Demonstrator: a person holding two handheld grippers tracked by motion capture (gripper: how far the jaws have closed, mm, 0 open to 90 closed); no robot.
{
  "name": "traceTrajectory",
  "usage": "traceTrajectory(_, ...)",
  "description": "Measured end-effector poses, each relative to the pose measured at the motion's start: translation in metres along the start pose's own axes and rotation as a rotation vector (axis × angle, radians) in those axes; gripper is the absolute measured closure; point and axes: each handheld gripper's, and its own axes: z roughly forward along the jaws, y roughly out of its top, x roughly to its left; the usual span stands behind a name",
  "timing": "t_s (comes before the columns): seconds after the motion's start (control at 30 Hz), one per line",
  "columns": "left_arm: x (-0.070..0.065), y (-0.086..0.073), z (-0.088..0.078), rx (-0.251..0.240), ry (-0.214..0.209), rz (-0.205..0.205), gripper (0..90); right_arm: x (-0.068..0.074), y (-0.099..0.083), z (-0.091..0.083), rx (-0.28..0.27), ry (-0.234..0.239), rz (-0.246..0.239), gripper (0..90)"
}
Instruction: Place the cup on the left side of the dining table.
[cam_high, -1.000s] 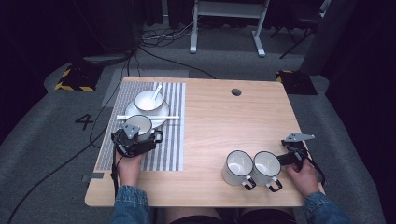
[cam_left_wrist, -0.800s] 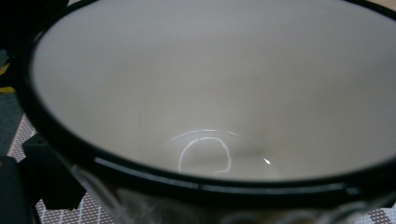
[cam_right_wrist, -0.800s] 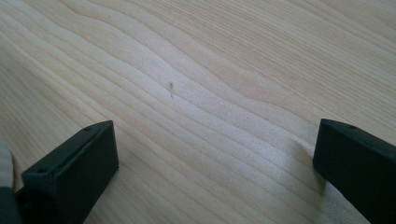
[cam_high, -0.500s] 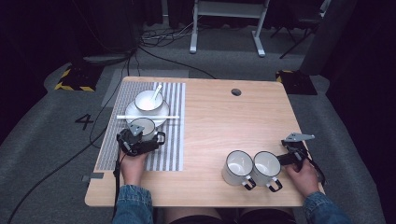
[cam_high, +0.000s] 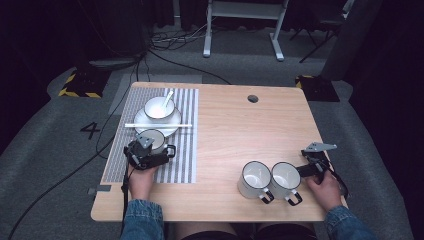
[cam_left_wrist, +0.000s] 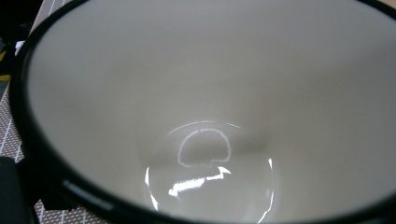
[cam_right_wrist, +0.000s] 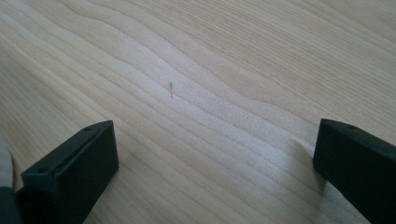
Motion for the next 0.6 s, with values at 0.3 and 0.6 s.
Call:
traceTrajectory(0.3,0.0057,-0.0072,-0.0029,-0.003,-0.035,-0.064,2.8,0.0001,-0.0001,0.0,-0.001,-0.003,0.0,0.3)
traceTrajectory(0.6,0.0043,-0.0058,-0.0041,0.003,-0.014,-0.055,2.5,0.0001,-0.0002,0.0,0.0,-0.003,0.0,0.3)
